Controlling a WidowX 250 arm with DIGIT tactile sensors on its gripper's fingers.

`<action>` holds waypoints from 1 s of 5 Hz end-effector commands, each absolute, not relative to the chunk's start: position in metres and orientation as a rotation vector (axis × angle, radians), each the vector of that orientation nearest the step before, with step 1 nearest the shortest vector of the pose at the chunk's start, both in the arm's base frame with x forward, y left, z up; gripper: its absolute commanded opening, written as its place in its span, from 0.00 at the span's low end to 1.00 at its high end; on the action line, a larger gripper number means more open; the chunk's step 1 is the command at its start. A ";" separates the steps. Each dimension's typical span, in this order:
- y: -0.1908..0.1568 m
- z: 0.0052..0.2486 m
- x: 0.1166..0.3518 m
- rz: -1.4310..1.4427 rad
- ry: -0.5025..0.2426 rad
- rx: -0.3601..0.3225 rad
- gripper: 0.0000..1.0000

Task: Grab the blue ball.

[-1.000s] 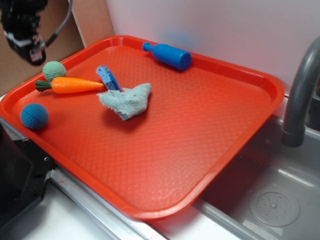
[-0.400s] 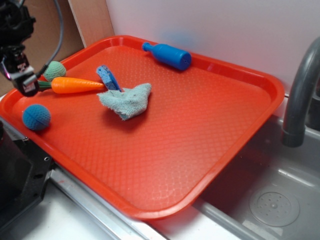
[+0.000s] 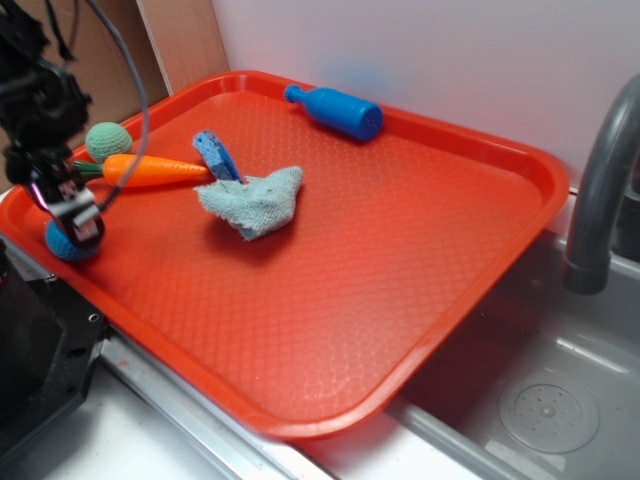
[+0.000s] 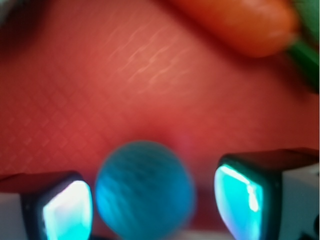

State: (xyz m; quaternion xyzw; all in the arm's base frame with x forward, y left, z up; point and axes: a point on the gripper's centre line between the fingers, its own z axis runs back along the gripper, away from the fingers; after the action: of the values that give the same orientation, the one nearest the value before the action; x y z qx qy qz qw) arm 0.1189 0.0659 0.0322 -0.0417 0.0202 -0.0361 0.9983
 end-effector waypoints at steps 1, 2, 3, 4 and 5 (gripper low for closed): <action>0.057 0.017 0.120 -0.086 0.084 -0.046 0.00; 0.058 0.030 0.122 -0.072 0.071 -0.036 0.00; 0.058 0.063 0.131 -0.045 0.041 0.004 0.00; 0.047 0.114 0.157 -0.003 -0.005 0.074 0.00; 0.040 0.164 0.169 0.050 -0.042 0.124 0.00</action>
State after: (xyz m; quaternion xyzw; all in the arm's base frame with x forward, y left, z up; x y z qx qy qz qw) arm 0.1669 0.0436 0.1525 0.0582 0.0019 0.0269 0.9979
